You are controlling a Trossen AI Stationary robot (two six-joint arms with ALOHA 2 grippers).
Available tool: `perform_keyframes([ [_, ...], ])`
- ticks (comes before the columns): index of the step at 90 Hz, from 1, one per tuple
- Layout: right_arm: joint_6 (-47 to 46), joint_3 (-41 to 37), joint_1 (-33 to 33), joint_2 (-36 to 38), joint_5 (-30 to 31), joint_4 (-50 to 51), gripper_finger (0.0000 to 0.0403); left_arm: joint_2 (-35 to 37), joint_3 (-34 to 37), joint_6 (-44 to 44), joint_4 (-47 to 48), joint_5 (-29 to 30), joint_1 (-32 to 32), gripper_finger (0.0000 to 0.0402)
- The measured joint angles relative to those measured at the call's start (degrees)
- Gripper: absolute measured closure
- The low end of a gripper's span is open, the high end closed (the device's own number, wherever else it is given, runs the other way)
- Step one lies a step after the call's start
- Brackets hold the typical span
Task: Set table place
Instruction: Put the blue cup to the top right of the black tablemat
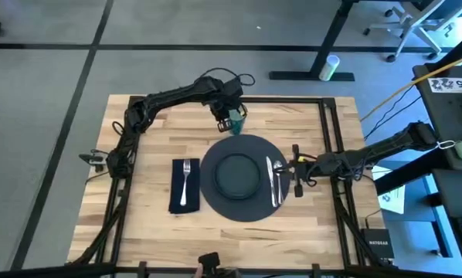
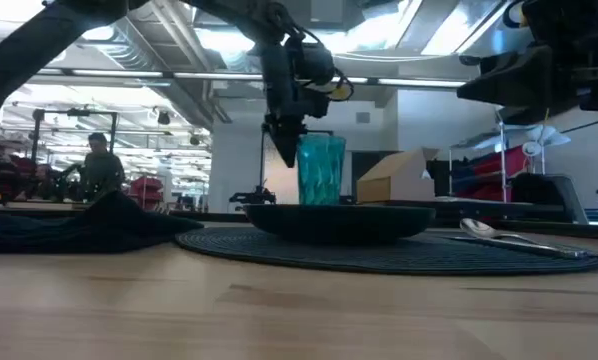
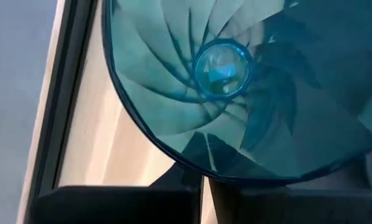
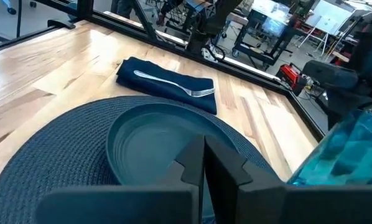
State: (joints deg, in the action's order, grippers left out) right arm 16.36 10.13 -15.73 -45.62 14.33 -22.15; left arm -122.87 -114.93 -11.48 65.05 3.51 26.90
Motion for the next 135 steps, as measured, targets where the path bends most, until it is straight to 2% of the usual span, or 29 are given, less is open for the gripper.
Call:
perform_keyframes([
  [40,0.0,0.0,0.0,0.0,0.0,0.0,0.0403,0.0,0.0,-0.9,-5.2,-0.6,-0.7,0.0401],
  [52,0.0,0.0,0.0,0.0,0.0,0.0,0.0403,-0.4,0.0,-0.9,-7.8,-2.8,-0.7,0.0401],
  [98,0.0,0.0,0.0,0.0,0.0,0.0,0.0403,-2.7,0.2,-0.8,-15.9,-4.9,-2.3,0.0401],
  [104,0.0,0.0,0.0,0.0,0.0,0.1,0.0403,-2.8,0.2,-0.2,-16.8,-4.1,-2.3,0.0401],
  [116,0.0,0.0,0.0,0.0,0.0,0.2,0.0403,-2.8,0.2,2.5,-19.7,1.6,-1.2,0.0401],
  [135,0.0,0.0,0.0,0.0,0.0,0.3,0.0403,-2.8,0.2,3.7,-23.1,2.0,1.3,0.0401],
])
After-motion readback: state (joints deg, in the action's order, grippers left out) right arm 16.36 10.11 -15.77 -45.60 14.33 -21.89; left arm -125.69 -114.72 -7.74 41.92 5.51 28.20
